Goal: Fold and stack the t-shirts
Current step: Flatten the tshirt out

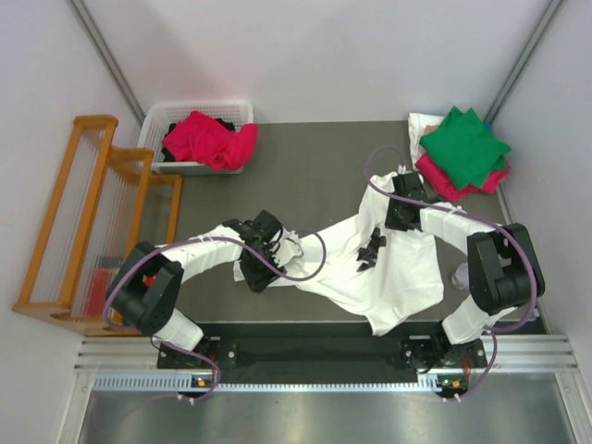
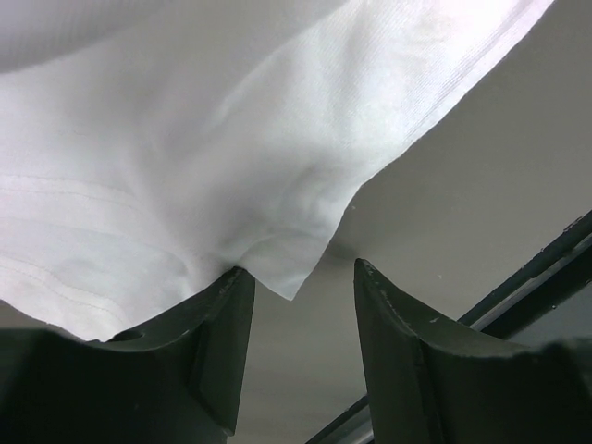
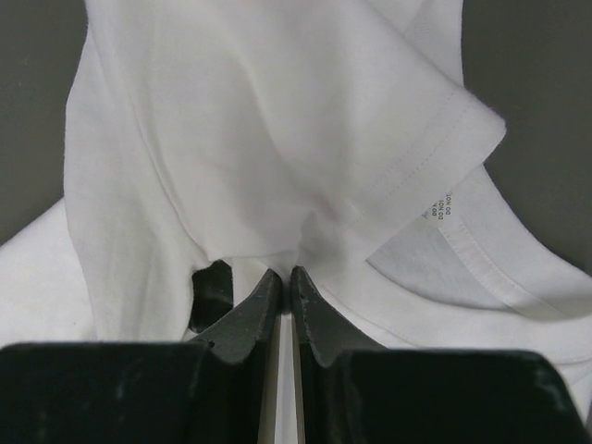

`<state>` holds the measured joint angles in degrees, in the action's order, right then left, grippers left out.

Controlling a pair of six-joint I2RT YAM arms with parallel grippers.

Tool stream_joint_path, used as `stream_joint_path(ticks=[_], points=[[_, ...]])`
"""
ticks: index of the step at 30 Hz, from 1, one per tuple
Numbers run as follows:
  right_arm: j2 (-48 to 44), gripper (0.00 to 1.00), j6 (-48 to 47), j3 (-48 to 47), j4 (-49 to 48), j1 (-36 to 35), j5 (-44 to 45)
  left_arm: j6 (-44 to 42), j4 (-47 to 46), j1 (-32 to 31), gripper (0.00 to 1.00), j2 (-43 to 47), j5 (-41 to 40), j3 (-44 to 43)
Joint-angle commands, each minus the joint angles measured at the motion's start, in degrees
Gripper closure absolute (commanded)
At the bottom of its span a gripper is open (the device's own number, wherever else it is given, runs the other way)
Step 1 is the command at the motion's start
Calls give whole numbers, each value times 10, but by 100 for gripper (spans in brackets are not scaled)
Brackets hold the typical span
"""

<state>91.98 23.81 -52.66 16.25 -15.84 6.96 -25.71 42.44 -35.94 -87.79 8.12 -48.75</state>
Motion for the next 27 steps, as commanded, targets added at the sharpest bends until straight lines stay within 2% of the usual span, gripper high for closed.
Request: stream_joint_path(ticks=[1,4,5,6,14,18,19,27], points=[[-8,94,2,-17,-9,3,-7,5,-17,-1,49,1,7,-20],[-6,94,4,-16,-12,3,-8,10,-14,-1,60,1,10,-32],[-6,94,3,-15,-15,2,-10,12,-14,-1,68,1,11,-35],[-5,94,4,-14,-15,2,-12,15,-15,-1,71,0,11,-38],[-6,95,2,-15,-13,0,-11,26,-18,-1,72,-33,22,-51],[-8,96,0,-14,-13,-1,-11,22,-22,-1,97,-27,18,-43],[-8,96,1,-14,-14,0,-11,22,-26,-1,100,-20,11,-42],[-8,96,-3,-24,-7,0,2,22,-36,1,100,2,-6,-35]])
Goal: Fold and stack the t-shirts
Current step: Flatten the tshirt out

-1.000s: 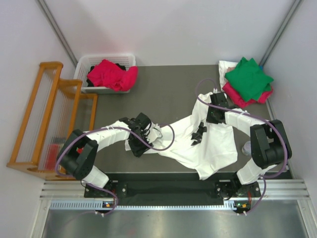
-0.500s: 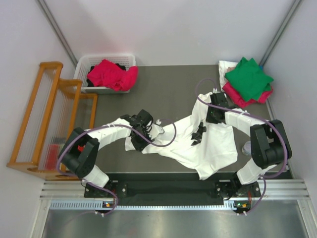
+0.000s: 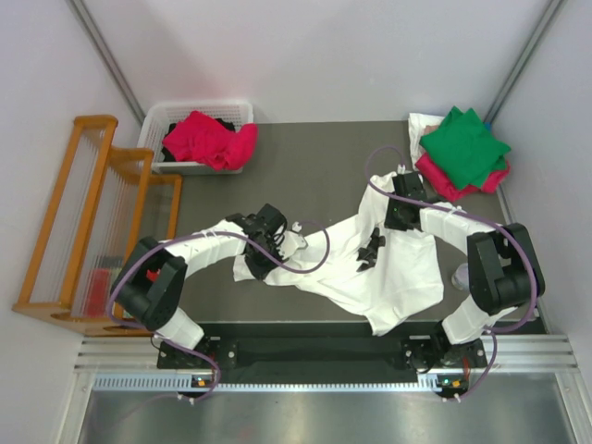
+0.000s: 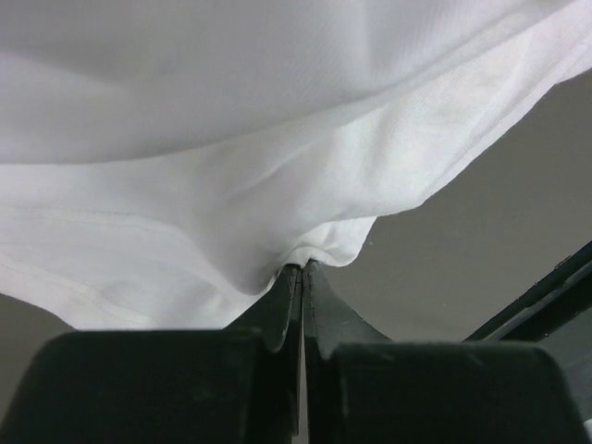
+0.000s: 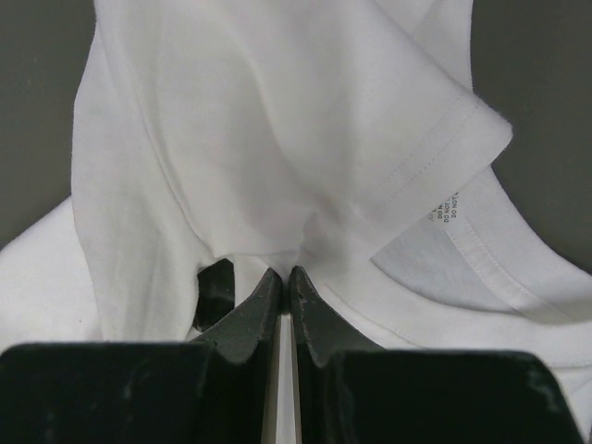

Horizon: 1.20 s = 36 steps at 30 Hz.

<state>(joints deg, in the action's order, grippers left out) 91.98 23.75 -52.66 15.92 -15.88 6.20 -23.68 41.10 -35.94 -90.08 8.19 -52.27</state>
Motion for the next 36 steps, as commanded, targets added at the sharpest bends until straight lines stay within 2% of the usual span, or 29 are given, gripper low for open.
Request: stream_joint_path(ticks=[1,7,14,17,25,30,33,36], points=[[-8,96,-3,-26,-4,1,10,2,-23,2,100,25,-9,0],[-3,96,-5,-33,3,0,18,-1,-31,20,100,32,-29,-13],[-4,92,-1,-16,9,1,40,-36,-12,123,100,33,-18,-82],[-7,94,1,-5,7,1,43,-44,-6,137,100,32,-23,-93],[-5,98,2,-9,9,1,46,-36,-6,138,100,30,-6,-91],[6,96,3,2,0,1,45,-35,-8,138,100,35,-5,-84],[14,100,7,5,-5,0,44,-35,-8,138,100,35,-5,-82],[11,100,10,3,-5,1,47,-37,-15,138,100,35,-11,-77]])
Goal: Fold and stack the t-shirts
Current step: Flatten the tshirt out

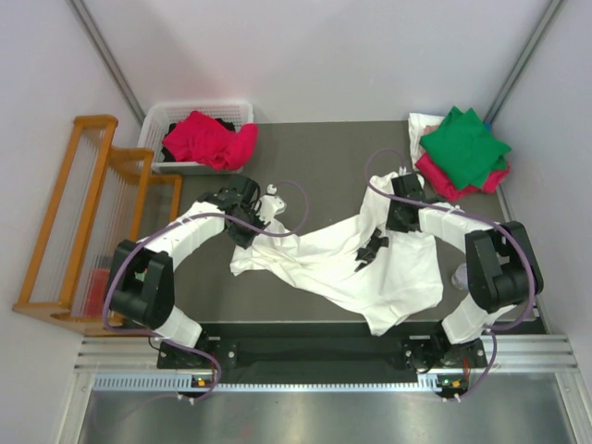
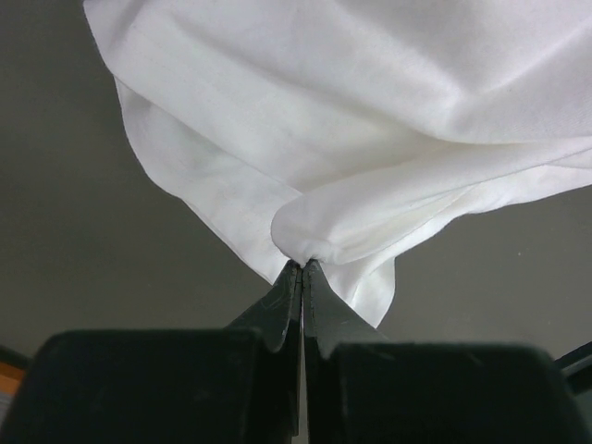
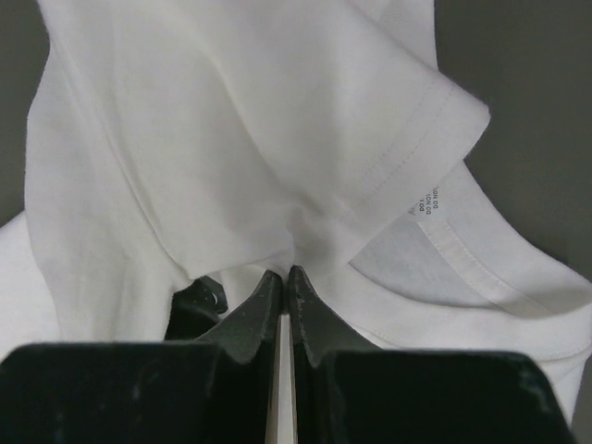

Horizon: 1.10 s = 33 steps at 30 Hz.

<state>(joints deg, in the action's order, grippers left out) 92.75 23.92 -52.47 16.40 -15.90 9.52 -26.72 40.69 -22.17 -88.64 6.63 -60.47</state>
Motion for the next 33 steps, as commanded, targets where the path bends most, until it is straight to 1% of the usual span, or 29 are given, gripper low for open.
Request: stream_joint_path(ticks=[1,7,12,15,17,22,25,26,27,33], points=[[0,100,8,0,-11,1,15,-6,-10,0,100,20,5,7],[-15,100,5,-1,-6,1,16,1,1,0,99,17,22,9],[-8,100,8,4,-13,1,9,6,-18,0,100,32,23,28],[-12,100,10,-2,-11,1,12,11,-35,2,100,51,0,21],[-21,100,9,-14,-8,0,22,13,-47,8,100,62,-22,-2],[-96,100,-1,-45,2,-6,43,11,-31,32,100,60,-51,-87],[-144,100,-11,-61,17,-7,63,10,-30,43,100,72,-62,-116],[-170,100,-13,-63,19,-7,73,9,-29,45,100,79,-61,-121],[-187,100,-18,-62,21,-7,77,7,-26,47,100,82,-87,-127],[-317,100,-21,-66,53,-15,91,1,-10,56,100,113,-122,-156]])
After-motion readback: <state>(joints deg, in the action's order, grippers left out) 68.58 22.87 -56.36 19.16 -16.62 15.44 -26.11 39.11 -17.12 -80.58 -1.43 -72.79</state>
